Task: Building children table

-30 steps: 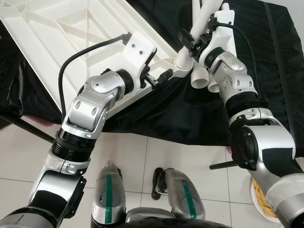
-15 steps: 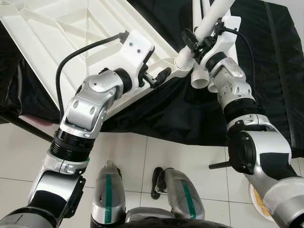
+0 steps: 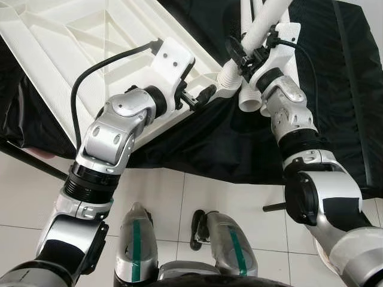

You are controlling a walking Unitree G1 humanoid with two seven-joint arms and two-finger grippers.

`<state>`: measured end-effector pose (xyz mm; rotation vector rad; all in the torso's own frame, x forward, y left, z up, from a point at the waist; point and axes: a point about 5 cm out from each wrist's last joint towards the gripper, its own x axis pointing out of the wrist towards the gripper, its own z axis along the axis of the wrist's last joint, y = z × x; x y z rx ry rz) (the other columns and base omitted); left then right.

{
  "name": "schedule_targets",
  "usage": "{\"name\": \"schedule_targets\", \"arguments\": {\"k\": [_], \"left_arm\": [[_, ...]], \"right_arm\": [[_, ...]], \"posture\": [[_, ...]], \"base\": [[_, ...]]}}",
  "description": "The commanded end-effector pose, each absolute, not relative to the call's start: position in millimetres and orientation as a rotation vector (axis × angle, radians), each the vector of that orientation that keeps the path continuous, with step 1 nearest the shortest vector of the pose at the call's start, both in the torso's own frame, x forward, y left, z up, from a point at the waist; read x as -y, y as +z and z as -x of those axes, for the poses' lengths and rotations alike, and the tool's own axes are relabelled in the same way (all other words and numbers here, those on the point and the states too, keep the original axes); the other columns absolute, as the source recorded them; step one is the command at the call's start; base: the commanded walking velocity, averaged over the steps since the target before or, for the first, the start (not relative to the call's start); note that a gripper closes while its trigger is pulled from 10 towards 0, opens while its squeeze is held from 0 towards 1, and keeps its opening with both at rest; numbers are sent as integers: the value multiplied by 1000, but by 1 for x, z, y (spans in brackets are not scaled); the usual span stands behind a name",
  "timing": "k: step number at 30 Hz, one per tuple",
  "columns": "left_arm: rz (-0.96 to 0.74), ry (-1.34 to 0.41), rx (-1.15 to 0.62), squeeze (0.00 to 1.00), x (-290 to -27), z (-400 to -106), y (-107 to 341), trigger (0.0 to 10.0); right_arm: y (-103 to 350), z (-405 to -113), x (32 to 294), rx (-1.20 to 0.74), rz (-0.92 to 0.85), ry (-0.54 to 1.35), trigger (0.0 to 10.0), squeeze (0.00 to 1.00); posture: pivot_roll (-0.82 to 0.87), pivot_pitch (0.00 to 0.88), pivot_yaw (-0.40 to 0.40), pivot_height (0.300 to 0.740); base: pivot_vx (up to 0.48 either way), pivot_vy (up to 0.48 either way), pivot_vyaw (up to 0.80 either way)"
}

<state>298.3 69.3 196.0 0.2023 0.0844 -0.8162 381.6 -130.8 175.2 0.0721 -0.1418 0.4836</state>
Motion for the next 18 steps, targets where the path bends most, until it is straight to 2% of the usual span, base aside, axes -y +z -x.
{"name": "schedule_targets", "arguments": {"k": [1,18], "left_arm": [[-214,-791,-70,0,-70,-299,201,10000],[-216,-777,-66,0,-73,-299,202,10000]], "right_arm": [[157,-377,121,64,-38,534,10000,0],[147,-364,109,69,-4,647,10000,0]], "posture": [[172,65,-85,740],[175,66,-82,740]], "base": [[0,0,0],[0,0,0]]}}
